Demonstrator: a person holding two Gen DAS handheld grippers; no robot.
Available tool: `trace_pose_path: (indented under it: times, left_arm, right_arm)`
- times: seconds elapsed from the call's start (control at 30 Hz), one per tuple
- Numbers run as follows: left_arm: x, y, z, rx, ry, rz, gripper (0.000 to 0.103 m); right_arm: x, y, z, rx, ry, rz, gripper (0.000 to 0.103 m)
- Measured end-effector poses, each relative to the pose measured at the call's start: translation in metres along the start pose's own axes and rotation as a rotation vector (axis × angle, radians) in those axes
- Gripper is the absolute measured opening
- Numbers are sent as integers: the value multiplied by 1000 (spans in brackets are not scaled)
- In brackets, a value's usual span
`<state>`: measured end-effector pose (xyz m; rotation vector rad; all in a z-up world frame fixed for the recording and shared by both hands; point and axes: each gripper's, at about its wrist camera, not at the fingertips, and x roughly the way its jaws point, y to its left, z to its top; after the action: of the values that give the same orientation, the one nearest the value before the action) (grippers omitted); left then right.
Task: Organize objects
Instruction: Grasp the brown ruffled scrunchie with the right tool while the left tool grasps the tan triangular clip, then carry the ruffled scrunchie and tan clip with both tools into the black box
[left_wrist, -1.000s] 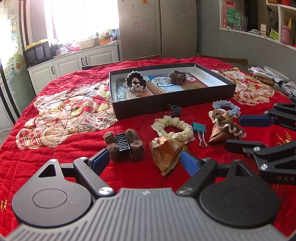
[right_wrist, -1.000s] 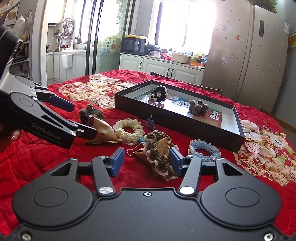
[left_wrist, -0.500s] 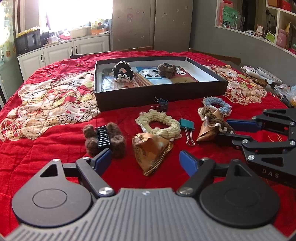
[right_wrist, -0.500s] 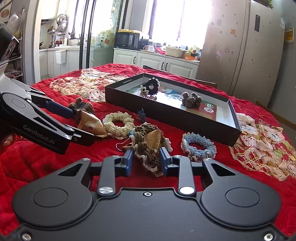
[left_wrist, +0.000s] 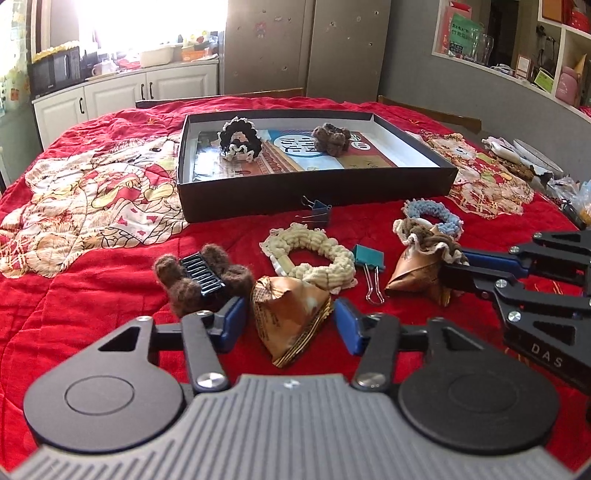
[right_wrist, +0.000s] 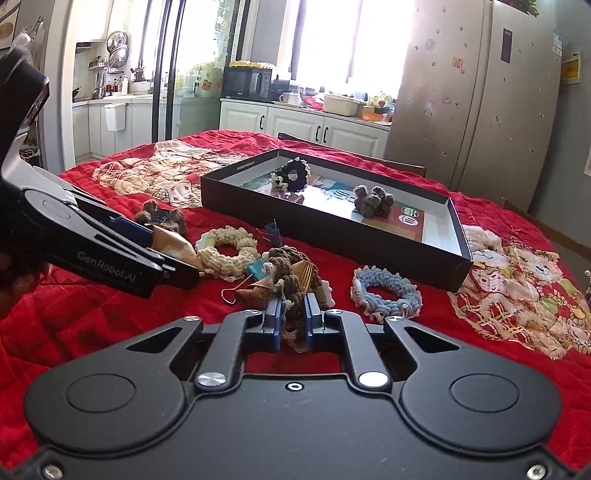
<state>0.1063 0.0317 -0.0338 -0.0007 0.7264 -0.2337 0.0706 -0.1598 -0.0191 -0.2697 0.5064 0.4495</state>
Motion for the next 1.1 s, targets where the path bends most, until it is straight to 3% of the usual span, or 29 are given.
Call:
trace_pose_path:
  times: [0.03,0.23,0.33,0.73,1.1]
  left_arm:
    - [1,0,0,-3,4,-4,54]
    - [-1,2,0,-14,1,-11,45]
    - [-5,4,1,-22,-7,-17,36]
    - [-19,3,6,-9,-29,-37,35]
    - [-37,4,41,15,-92,-45,35]
  right_arm:
    - [0,0,0,-2,0,0,11]
    - [-2,-1,1,2,-4,-1,11]
    - [-4,-2,2,8,-12,-5,11]
    - [-17,-15,17,37,-61,-24,10]
    - [-32,-47,51,66,-137,-92,10]
